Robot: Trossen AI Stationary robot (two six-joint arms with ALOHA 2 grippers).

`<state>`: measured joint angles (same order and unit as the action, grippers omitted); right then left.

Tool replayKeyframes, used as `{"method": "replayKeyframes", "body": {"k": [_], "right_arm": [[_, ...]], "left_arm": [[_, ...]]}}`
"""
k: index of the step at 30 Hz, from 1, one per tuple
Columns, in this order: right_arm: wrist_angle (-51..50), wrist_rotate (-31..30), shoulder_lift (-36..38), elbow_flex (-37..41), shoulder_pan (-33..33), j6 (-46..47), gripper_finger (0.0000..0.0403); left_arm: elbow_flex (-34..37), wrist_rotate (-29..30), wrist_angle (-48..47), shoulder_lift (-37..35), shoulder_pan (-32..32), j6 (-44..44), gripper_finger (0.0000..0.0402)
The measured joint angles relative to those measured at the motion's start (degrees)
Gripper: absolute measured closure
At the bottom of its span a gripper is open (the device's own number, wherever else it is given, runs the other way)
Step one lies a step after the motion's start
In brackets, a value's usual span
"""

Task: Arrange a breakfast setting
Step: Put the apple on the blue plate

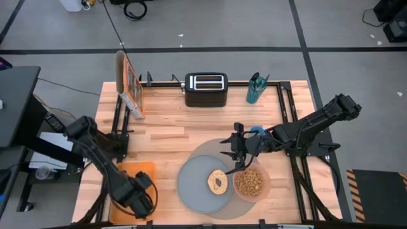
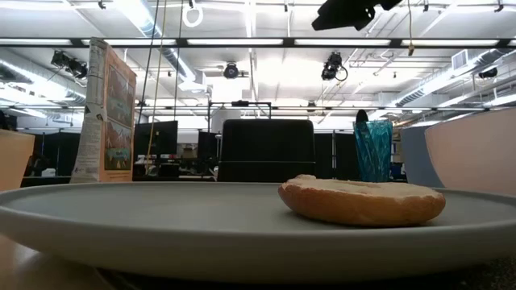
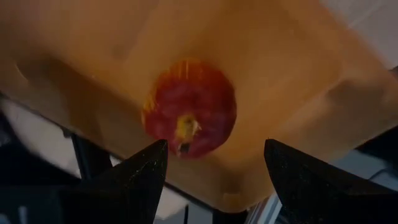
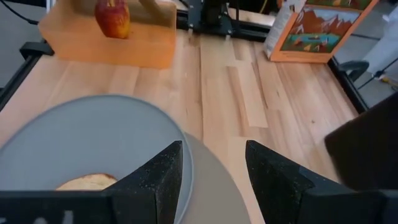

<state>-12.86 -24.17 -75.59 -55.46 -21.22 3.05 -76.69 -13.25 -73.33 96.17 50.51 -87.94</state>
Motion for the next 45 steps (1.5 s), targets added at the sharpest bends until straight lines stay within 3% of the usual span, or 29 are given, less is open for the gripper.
{"method": "replayKeyframes", "body": {"k": [9, 23, 35, 40, 45], "right_arm": [[4.52, 2.75, 0.00, -0.02, 0.38, -3.71, 0.0220], [4.62, 3.28, 0.00, -0.02, 0.73, -4.25, 0.0220], [4.61, 3.78, -0.02, -0.02, 0.73, -3.25, 0.0220], [4.55, 4.57, -0.15, -0.02, 0.73, -3.18, 0.0220], [4.27, 4.60, -0.15, -0.02, 0.62, -2.82, 0.0220]], "left_arm": [[0.00, -2.45, -2.43, 1.85, 0.85, -1.37, 0.0128], [3.08, 0.94, 0.81, 1.85, 2.25, 0.07, 0.0137], [3.08, 2.39, 0.73, 1.85, 2.75, -0.30, 0.0255], [3.08, 4.20, 0.71, 1.85, 2.75, -1.07, 0.0319], [3.08, 2.32, 0.54, 1.83, 3.08, -1.51, 0.0384]]}}
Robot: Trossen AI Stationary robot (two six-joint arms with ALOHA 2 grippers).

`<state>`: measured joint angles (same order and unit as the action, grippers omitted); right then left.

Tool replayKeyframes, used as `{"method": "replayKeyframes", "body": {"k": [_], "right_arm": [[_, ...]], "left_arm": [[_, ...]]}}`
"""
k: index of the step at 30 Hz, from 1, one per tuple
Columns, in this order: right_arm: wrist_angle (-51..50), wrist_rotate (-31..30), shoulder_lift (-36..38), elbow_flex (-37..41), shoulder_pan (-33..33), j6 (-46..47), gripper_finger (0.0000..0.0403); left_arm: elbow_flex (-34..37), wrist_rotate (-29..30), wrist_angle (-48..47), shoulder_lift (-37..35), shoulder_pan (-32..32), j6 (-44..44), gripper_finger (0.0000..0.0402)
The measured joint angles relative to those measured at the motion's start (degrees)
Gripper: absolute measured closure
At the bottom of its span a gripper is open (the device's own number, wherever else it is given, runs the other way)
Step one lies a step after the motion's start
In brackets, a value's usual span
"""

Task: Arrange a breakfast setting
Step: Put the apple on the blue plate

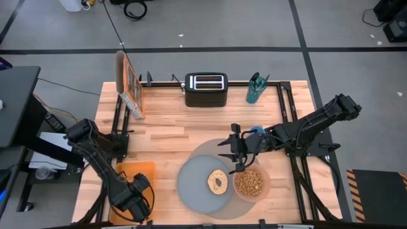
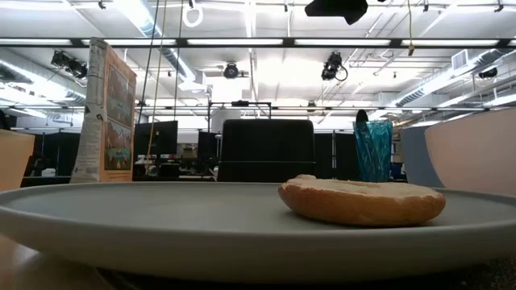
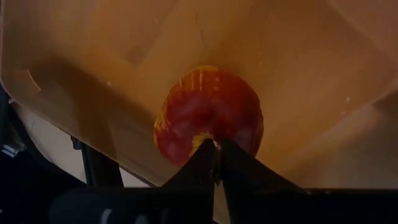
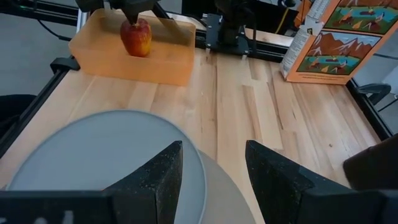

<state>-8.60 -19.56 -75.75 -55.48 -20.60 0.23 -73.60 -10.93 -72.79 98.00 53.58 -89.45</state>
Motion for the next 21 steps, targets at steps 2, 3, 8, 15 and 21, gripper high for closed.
{"method": "replayKeyframes", "body": {"k": [2, 3, 8, 15, 21], "right_arm": [[0.02, 0.12, 0.00, 0.00, 0.00, 0.00, 0.0220], [0.02, 0.12, 0.00, 0.00, 0.00, 0.00, 0.0220], [0.08, 0.14, 0.00, 0.00, 0.00, 0.00, 0.0220], [0.02, 0.15, 0.00, 0.00, 0.00, 0.26, 0.0220], [-0.58, 0.23, 0.00, -0.02, 0.21, 2.66, 0.0220]], "left_arm": [[0.00, -0.16, 0.04, 0.00, 0.02, 0.22, 0.0384], [0.00, -0.23, 0.01, 0.00, 0.02, 0.64, 0.0384], [0.00, -1.26, -1.52, -0.51, -0.44, 3.05, 0.0384], [0.00, -0.94, -4.02, -5.87, -1.76, 3.11, 0.0384], [-0.11, 5.27, -2.98, -11.87, -5.00, 6.48, 0.0384]]}}
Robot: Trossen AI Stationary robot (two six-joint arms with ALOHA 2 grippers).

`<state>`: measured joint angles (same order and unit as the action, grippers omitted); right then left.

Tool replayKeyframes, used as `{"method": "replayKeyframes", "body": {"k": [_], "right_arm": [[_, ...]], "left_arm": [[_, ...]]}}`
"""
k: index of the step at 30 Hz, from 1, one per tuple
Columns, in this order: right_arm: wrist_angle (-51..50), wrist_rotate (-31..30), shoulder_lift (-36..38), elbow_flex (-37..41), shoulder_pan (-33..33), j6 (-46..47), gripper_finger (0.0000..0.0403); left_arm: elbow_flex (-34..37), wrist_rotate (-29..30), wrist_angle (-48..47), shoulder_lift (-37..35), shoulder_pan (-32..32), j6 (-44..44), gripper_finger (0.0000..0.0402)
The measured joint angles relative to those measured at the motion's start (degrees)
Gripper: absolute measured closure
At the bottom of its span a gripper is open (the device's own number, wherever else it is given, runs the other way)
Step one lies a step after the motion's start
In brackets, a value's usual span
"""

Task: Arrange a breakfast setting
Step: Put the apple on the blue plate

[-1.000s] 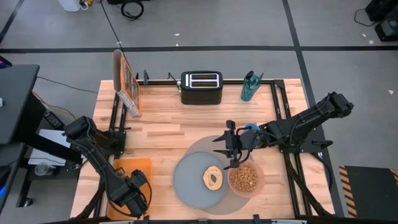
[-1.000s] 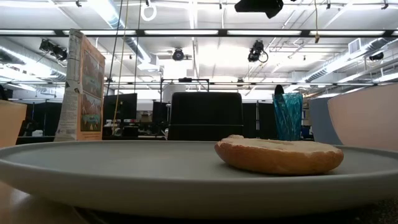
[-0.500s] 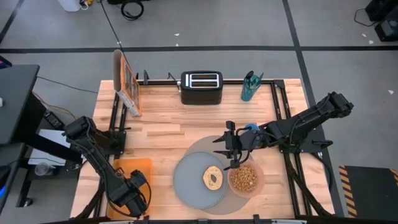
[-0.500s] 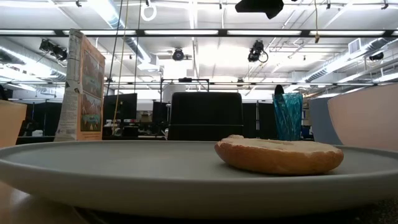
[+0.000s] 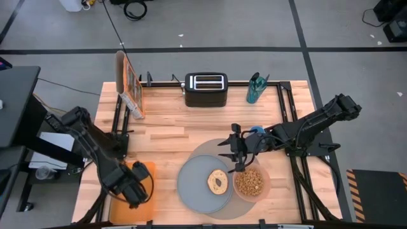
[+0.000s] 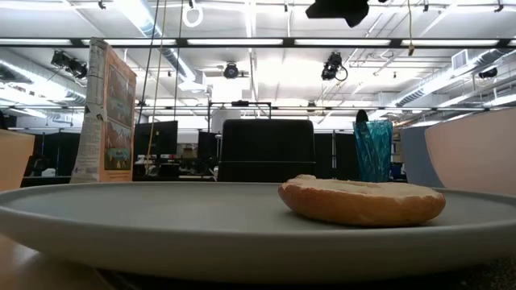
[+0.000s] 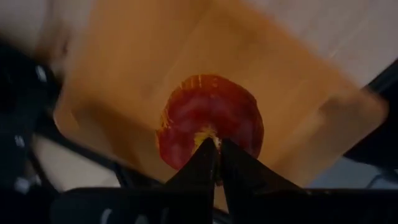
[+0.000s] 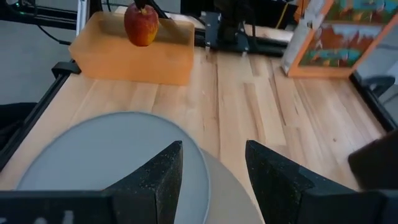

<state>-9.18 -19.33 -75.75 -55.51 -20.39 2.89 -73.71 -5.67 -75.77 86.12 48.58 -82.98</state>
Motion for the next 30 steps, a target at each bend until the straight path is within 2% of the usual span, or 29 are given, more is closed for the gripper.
{"method": "replayKeyframes", "body": {"k": [8, 14, 19, 24, 30], "right_arm": [[-5.88, 0.42, 0.00, 0.00, -0.01, 5.93, 0.0220], [-8.88, -1.84, 0.00, 0.00, -1.73, 9.17, 0.0220], [-15.45, -3.59, 0.16, 0.00, -3.45, 15.80, 0.0220], [-21.09, -4.92, 0.99, 0.00, -5.79, 22.22, 0.0220], [-22.27, -8.28, 2.48, 0.00, -8.91, 25.05, 0.0220]], "left_arm": [[-6.94, 10.73, -0.27, -4.15, -7.05, 12.95, 0.0384], [-8.47, 12.20, 6.79, -3.95, -13.72, 25.89, 0.0384], [-8.35, 8.53, 13.75, -0.66, -18.93, 37.02, 0.0384], [-8.35, 1.96, 20.14, 5.14, -23.08, 45.43, 0.0380], [-8.35, -5.02, 25.26, 12.69, -26.83, 54.69, 0.0381]]}}
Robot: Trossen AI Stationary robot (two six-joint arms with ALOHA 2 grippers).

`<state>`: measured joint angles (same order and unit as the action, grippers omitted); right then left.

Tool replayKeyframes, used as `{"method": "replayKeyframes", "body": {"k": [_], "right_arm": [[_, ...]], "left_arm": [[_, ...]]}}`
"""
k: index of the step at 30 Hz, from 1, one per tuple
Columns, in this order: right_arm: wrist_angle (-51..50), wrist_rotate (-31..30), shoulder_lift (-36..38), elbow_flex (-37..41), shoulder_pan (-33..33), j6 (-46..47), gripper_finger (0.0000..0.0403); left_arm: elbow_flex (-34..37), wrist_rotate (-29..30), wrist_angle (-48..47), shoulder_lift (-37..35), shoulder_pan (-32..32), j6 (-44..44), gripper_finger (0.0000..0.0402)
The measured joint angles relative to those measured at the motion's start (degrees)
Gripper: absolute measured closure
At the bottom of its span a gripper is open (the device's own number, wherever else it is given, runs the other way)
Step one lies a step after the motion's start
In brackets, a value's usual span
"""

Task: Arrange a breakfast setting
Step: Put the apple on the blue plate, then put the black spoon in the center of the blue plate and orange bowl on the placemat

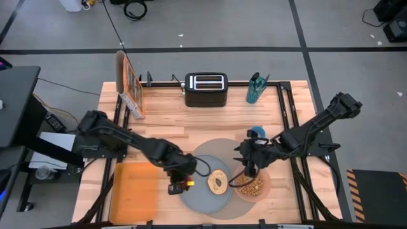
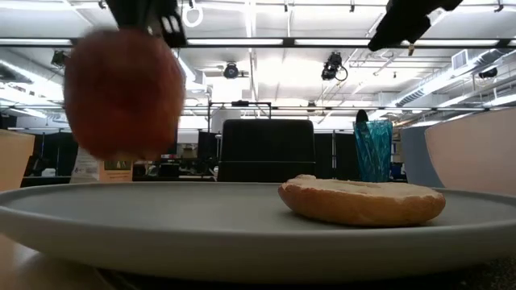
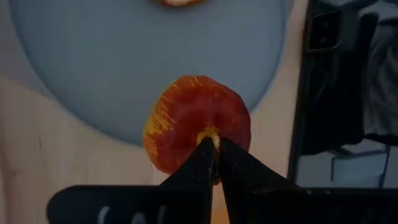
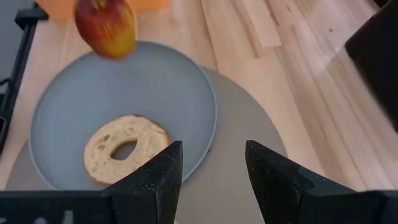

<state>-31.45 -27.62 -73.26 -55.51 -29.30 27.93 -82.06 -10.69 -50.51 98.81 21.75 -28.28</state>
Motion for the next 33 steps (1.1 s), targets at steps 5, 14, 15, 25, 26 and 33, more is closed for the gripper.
{"method": "replayKeyframes", "body": {"k": [5, 14, 15, 25, 26, 33], "right_arm": [[-0.51, -2.20, 1.06, -0.02, -1.92, 1.71, 0.0220], [-1.78, -3.02, 1.39, -0.02, -2.58, 3.40, 0.0220], [-1.76, -3.02, 1.39, -0.02, -2.58, 3.40, 0.0220], [-1.53, -3.00, 1.39, -0.02, -2.58, 2.46, 0.0220], [-1.39, -3.00, 1.39, -0.02, -2.58, 2.44, 0.0220], [-1.26, -3.00, 1.39, -0.02, -2.58, 1.93, 0.0220]], "left_arm": [[0.00, -1.64, 2.38, 4.71, -1.13, 5.30, 0.0379], [0.00, -2.56, 4.84, 6.57, -1.05, 7.92, 0.0373], [0.00, -2.23, 5.29, 6.58, -0.96, 7.94, 0.0369], [-0.81, 1.63, 6.36, 6.61, -0.91, 9.46, 0.0318], [-1.62, 1.63, 6.41, 6.61, -0.89, 9.50, 0.0309], [-8.05, 5.42, 4.11, 6.61, 0.49, 13.59, 0.0224]]}}
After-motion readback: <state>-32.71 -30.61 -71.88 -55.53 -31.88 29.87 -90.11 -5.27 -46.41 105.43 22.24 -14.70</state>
